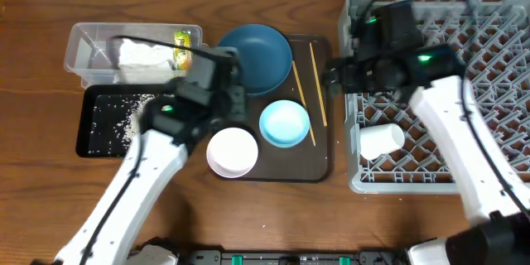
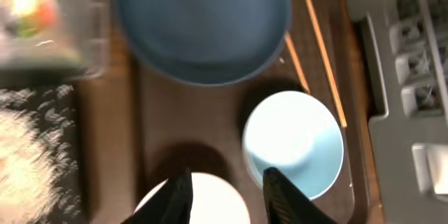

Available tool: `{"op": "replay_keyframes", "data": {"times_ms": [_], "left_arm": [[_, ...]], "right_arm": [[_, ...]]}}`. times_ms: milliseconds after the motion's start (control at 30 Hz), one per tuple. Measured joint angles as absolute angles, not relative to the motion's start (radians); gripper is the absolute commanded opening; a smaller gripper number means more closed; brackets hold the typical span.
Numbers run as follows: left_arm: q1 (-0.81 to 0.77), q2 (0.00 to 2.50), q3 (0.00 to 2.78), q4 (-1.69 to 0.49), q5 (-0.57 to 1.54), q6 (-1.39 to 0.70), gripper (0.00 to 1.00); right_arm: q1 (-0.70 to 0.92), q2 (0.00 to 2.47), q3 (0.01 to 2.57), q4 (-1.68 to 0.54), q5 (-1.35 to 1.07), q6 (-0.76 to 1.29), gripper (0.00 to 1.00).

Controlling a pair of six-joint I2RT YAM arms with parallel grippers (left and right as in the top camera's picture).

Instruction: Sort waste into correct bins and load items into the dishwasher rack

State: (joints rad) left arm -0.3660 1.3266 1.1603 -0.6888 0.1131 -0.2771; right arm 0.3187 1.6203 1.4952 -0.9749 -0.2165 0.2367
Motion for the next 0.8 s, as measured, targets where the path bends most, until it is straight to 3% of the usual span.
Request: {"op": "replay_keyframes", "data": {"times_ms": [333, 467, 633, 667, 800], "left_arm": [[-0.210, 1.291, 1.160, -0.751, 0.125, -0.292, 0.48], [-0.204, 1.291, 1.160, -0.752, 0.125, -0.292, 0.49], [-0.204, 1.292, 1.160, -0.753, 0.125, -0.292, 0.55], [-0.204, 1.292, 1.160, -0.752, 0.125, -0.292, 0.62], [-0.204, 1.292, 1.160, -0.753, 0.125, -0.287, 0.77]], "right_arm": [[0.478, 1.853, 1.469, -0.942, -0.208, 0.263, 0.64], [0.496, 1.937, 1.468, -0.929, -0.201, 0.266, 0.42], [0.502, 2.017, 1.465, -0.918, -0.197, 0.268, 0.06], [0.502, 2.022, 1.464, -0.918, -0.193, 0.270, 0.01], [0.502, 2.024, 1.462, -0.911, -0.190, 0.275, 0.01]]}}
